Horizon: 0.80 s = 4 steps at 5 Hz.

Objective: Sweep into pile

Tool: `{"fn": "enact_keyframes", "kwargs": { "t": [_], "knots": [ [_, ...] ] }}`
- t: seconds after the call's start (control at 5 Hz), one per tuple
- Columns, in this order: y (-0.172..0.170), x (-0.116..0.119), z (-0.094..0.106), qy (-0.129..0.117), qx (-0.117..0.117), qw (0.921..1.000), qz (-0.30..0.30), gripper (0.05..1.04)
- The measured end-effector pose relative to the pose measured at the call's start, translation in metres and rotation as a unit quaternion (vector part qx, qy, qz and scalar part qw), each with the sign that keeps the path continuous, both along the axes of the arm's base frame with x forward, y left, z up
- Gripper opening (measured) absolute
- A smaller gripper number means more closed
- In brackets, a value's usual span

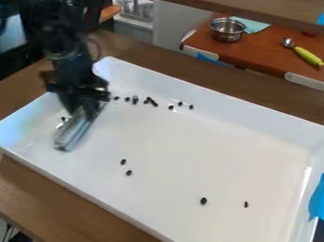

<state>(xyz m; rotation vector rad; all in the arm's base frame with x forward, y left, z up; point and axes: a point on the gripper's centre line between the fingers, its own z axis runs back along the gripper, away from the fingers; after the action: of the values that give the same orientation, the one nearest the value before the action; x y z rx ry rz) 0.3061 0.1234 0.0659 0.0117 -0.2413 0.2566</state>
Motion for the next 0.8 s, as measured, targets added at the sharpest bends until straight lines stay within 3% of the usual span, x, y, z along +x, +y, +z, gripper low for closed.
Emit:
{"fn": "enact_keyframes", "kwargs": {
  "t": [0.2, 0.4, 0.6, 0.8],
  "knots": [
    [-0.010, -0.008, 0.023, -0.019, -0.041, 0.9990, 0.004, 0.349],
    [-0.035, -0.010, 0.055, -0.055, -0.103, 0.9932, 0.002, 0.349],
    [-0.059, -0.010, 0.084, -0.091, -0.135, 0.9866, -0.011, 0.349],
    [-0.101, -0.016, 0.076, -0.085, -0.155, 0.9839, -0.029, 0.349]
  ]
}}
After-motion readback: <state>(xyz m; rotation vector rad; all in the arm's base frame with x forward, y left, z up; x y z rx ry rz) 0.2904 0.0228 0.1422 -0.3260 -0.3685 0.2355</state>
